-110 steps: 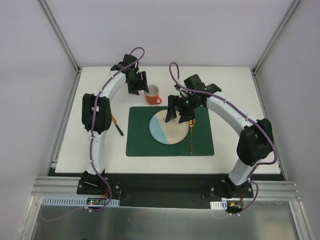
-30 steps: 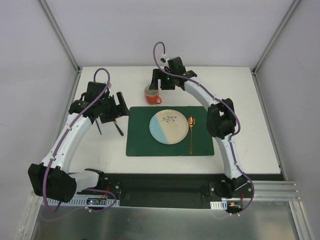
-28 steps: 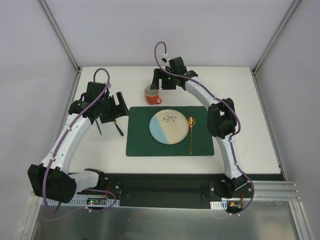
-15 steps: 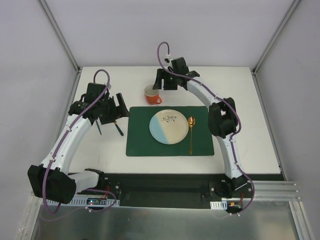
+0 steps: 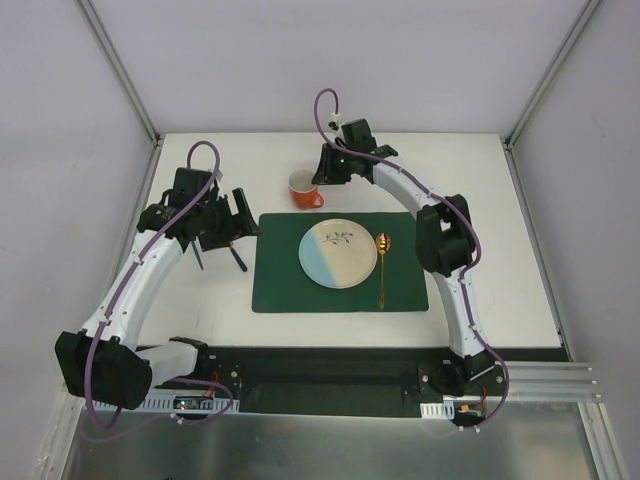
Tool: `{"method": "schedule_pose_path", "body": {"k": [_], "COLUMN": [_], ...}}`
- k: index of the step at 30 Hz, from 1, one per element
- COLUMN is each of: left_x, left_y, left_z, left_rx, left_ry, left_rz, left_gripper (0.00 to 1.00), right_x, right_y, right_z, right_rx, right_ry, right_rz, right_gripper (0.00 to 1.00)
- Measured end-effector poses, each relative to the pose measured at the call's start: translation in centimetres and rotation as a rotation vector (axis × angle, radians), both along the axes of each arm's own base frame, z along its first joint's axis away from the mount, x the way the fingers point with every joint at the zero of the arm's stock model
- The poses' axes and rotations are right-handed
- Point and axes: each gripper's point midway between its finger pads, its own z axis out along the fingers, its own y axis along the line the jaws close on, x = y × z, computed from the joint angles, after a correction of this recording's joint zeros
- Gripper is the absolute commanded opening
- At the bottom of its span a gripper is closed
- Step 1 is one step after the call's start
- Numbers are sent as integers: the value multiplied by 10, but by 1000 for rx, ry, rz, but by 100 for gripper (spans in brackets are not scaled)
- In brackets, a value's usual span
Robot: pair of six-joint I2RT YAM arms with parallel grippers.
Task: Set the dinner table for one person
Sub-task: Pick up the cup at the center of the board.
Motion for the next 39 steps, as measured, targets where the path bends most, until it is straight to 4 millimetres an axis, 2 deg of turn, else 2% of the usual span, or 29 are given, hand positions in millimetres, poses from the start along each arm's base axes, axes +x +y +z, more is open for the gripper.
{"method": "schedule_pose_path", "body": {"k": [1,2,5,9,25,30,39], "left_x": [0,0,0,0,0,1,4], "left_y": [0,0,0,0,0,0,-1], "left_z": [0,0,0,0,0,-4,-14], "left_rx": [0,0,0,0,0,3,10], "left_ry": [-1,-1,-1,-1,-1,13,49], "left_rz": [0,0,0,0,0,-1,-3], "left_gripper": [84,84,84,84,84,84,84], "right_x": [-1,0,2,-5,-1,-3,-13], "right_y": [1,1,1,-2,-4,-18,-64], "right_z": [0,0,0,-15,-17,-9,21], "right_rx": [3,6,1,-17,25,-24,-115], "right_ry": [4,1,-15,23,62,57,18], "right_rz": [0,0,-1,-1,-72,-119,-184], "right_gripper": [18,10,1,1,1,1,1]}}
